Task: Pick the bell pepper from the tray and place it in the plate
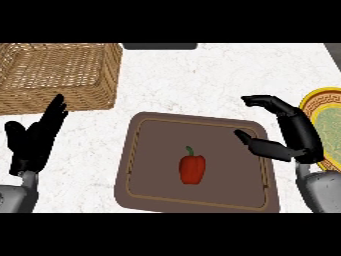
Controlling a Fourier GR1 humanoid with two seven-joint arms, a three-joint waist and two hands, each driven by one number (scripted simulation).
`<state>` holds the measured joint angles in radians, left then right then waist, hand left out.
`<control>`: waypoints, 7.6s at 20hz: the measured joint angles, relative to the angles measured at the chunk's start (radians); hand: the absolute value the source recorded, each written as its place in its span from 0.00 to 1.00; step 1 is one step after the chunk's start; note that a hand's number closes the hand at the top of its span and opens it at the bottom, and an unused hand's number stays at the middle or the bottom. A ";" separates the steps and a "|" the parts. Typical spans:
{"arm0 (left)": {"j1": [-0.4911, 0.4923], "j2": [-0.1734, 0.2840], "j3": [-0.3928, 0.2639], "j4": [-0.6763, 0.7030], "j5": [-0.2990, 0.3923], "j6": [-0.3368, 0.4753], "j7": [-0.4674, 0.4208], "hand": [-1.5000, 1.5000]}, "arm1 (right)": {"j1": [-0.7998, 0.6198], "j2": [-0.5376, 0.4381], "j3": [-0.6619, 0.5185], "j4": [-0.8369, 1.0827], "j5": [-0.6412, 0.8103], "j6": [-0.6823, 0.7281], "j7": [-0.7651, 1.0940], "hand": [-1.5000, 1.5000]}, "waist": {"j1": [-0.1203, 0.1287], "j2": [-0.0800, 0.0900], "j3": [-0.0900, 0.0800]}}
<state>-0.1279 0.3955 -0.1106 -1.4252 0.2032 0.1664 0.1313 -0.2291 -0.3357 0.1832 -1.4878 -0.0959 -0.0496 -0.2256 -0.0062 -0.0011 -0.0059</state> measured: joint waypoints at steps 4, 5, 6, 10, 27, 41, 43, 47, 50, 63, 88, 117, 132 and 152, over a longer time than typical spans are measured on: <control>-0.022 -0.028 0.009 0.017 0.002 -0.009 0.001 0.50 | 0.072 0.039 0.058 0.054 0.073 0.004 -0.114 0.00 | 0.003 0.002 0.004; -0.025 -0.025 0.013 0.007 0.005 -0.013 0.015 0.50 | 0.080 0.031 0.075 0.056 0.102 0.005 -0.123 0.00 | 0.004 0.001 0.004; -0.032 -0.030 0.013 0.012 0.001 -0.011 0.017 0.50 | 0.076 0.020 0.085 0.069 0.126 0.013 -0.127 0.00 | 0.005 0.001 0.005; -0.038 -0.044 0.018 0.020 -0.008 -0.017 0.014 0.50 | 0.111 -0.033 0.133 0.021 0.219 0.031 -0.094 0.00 | 0.003 0.000 0.006; -0.041 -0.086 0.058 0.017 -0.048 -0.050 0.029 0.50 | 0.028 -0.034 0.276 -0.190 0.485 0.222 0.412 0.00 | 0.007 0.000 0.005; -0.043 -0.112 0.100 0.016 -0.090 -0.085 0.036 0.50 | -0.052 0.061 0.315 -0.110 0.658 0.417 0.576 0.00 | 0.008 0.001 0.006; -0.038 -0.116 0.114 0.034 -0.093 -0.099 0.017 0.50 | -0.062 0.104 0.321 -0.085 0.686 0.425 0.593 0.00 | 0.008 0.001 0.006; -0.042 -0.123 0.131 0.027 -0.105 -0.114 0.027 0.50 | -0.094 0.152 0.295 -0.010 0.744 0.435 0.578 0.00 | 0.009 0.001 0.006; -0.045 -0.148 0.131 0.032 -0.127 -0.107 0.022 0.50 | -0.094 0.182 0.292 0.023 0.794 0.433 0.566 0.00 | 0.008 0.001 0.006; -0.042 -0.174 0.153 0.002 -0.159 -0.129 0.048 0.50 | -0.133 0.233 0.289 0.130 0.919 0.492 0.483 1.00 | 0.006 -0.009 -0.001; -0.026 -0.164 0.190 0.007 -0.150 -0.159 0.041 0.50 | -0.265 0.249 -0.042 0.126 1.196 -0.035 0.826 1.00 | -0.002 -0.004 0.005; -0.030 -0.187 0.196 0.008 -0.179 -0.172 0.033 0.50 | -0.018 -0.084 -0.532 0.115 1.015 -0.245 0.713 1.00 | 0.008 0.001 0.006; -0.048 -0.198 0.210 0.056 -0.192 -0.172 0.004 0.50 | -0.028 -0.132 -0.674 0.330 0.682 -0.227 0.241 0.00 | 0.002 0.001 0.007; -0.023 -0.201 0.215 0.006 -0.195 -0.183 0.032 0.50 | 0.115 -0.058 -0.891 0.008 0.094 0.070 0.256 0.00 | 0.000 -0.001 0.006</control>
<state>-0.1505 0.1941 0.1049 -1.4190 0.0086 -0.0164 0.1632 -0.1137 -0.3933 -0.7076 -1.4795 -0.0015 0.0209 0.0304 -0.0065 -0.0017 0.0001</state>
